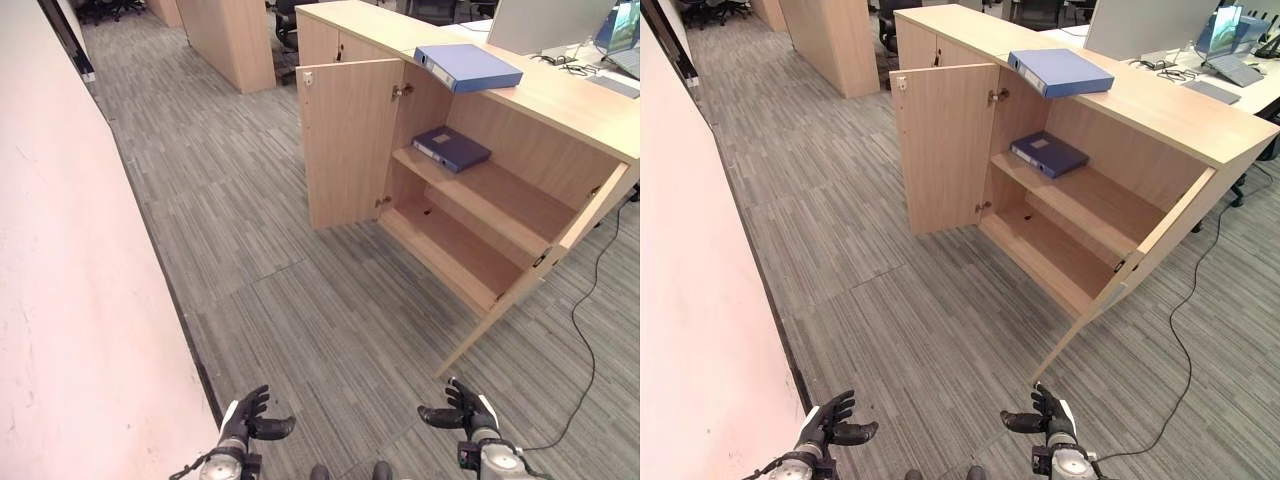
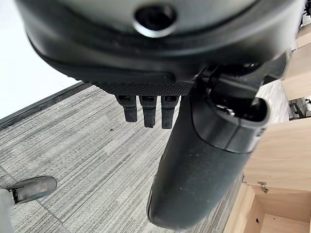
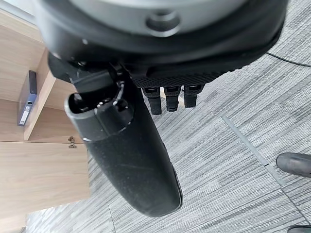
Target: Put the empty folder in the office cabinet
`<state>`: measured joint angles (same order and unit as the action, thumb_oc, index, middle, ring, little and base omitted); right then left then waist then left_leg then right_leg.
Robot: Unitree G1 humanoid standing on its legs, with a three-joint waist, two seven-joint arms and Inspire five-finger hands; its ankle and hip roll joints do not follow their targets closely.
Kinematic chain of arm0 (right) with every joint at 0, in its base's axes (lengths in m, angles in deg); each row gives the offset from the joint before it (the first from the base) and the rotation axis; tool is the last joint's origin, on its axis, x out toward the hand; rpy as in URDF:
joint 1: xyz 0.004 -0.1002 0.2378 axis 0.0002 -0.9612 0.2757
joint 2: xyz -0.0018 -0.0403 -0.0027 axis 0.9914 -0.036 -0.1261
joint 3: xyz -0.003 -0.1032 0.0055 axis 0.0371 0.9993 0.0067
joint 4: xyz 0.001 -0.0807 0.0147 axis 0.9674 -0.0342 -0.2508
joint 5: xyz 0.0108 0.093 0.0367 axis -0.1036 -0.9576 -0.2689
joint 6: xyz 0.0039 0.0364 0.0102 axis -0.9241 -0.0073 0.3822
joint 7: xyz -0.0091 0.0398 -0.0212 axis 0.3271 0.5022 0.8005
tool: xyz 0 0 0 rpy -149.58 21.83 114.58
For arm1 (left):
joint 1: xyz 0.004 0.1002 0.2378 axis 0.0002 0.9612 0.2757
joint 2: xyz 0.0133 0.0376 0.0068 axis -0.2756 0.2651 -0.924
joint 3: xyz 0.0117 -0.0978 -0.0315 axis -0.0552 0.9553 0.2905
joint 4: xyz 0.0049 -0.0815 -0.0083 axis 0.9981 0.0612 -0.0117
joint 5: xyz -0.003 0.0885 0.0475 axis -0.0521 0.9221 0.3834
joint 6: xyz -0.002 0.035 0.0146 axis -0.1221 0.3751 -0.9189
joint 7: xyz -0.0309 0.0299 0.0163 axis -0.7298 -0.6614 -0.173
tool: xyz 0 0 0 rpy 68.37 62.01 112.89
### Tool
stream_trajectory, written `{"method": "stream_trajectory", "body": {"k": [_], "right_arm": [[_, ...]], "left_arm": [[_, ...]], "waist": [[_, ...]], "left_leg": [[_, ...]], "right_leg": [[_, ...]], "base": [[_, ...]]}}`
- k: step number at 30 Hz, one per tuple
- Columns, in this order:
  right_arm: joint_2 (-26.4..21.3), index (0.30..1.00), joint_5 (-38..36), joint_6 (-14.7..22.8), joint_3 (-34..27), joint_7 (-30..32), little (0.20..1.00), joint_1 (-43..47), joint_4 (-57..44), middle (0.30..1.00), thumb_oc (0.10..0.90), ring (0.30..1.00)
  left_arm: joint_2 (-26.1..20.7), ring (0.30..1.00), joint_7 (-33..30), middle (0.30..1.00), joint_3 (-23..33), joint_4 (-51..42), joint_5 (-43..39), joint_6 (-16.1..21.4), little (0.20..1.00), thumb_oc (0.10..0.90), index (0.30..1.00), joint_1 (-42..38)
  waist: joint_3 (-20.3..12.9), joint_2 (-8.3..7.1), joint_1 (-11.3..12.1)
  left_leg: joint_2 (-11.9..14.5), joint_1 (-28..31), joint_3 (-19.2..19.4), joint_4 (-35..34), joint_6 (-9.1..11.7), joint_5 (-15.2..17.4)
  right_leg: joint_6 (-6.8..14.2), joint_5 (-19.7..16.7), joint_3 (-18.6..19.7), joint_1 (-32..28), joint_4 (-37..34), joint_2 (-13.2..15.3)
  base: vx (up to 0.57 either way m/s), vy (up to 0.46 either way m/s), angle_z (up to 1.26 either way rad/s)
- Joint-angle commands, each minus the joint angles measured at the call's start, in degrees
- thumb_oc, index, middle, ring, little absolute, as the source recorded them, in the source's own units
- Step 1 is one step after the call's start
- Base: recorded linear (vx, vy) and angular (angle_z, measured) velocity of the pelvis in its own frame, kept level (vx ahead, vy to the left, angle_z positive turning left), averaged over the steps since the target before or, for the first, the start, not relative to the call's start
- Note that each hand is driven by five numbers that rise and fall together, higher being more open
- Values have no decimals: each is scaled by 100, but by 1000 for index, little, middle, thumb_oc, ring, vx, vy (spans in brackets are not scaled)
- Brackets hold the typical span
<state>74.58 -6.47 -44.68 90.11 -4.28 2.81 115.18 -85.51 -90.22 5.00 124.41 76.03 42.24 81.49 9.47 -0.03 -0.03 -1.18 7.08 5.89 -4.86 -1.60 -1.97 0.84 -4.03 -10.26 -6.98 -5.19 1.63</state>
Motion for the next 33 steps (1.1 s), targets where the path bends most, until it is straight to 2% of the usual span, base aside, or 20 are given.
{"method": "stream_trajectory", "body": {"k": [1,13,33], "right_arm": [[-251,900,-20,357,-136,39,900,345,-148,900,800,900],[-218,900,42,275,-116,-15,900,314,178,900,800,900],[-256,900,28,243,-151,-62,900,230,152,900,800,900]], "left_arm": [[-135,900,117,900,-62,-137,-53,368,900,800,900,-444],[-117,900,136,900,-31,-58,-41,346,900,800,900,-438],[-163,900,173,900,3,-69,-65,323,900,800,900,-427]], "waist": [[-104,-88,-14],[-111,-87,-16],[-70,-66,-53]], "left_leg": [[517,346,98,-14,498,528],[524,372,63,-14,501,527],[574,372,-9,-14,541,481]], "right_leg": [[675,724,171,-310,111,466],[656,751,180,-335,112,452],[596,812,207,-327,144,381]], "base": [[0,0,0],[0,0,0],[0,-8,0]]}}
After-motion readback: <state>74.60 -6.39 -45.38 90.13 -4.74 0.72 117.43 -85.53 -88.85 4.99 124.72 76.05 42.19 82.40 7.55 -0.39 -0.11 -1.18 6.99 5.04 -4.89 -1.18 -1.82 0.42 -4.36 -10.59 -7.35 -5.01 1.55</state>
